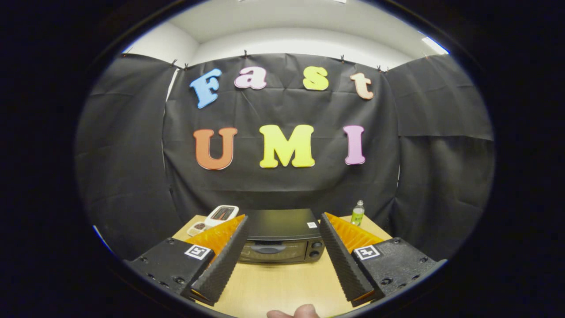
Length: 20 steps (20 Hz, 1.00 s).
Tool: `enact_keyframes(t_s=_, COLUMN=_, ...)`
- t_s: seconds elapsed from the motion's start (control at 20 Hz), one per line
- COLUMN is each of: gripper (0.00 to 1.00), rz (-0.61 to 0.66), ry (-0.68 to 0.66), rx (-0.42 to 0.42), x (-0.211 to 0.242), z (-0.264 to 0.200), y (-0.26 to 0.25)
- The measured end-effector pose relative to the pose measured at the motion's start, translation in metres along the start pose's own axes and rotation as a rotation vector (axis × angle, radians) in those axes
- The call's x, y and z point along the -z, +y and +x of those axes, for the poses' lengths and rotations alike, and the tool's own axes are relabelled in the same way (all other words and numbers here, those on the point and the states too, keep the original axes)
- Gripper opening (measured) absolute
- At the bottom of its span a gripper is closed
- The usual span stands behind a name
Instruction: Open the toaster oven, put the food inside, and close the toaster oven door.
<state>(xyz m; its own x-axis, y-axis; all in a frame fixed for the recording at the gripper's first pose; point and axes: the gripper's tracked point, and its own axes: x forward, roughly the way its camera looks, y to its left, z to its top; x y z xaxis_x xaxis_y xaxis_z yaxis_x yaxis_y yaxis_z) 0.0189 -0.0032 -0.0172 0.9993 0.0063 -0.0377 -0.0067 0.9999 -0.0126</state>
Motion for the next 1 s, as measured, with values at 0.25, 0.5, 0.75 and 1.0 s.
enact_keyframes(t_s=0.25, gripper=1.00, rz=0.004, ry=0.040, rx=-0.039, x=0.017, z=0.039, y=0.007)
enact_keyframes(t_s=0.5, gripper=1.00, rz=0.012, ry=0.110, rx=-0.077, x=0.060, z=0.098, y=0.015)
enact_keyframes(t_s=0.75, gripper=1.00, rz=0.039, ry=0.237, rx=-0.110, x=0.129, z=0.167, y=0.028)
enact_keyframes(t_s=1.0, gripper=1.00, rz=0.036, ry=0.343, rx=-0.105, x=0.179, z=0.209, y=0.035)
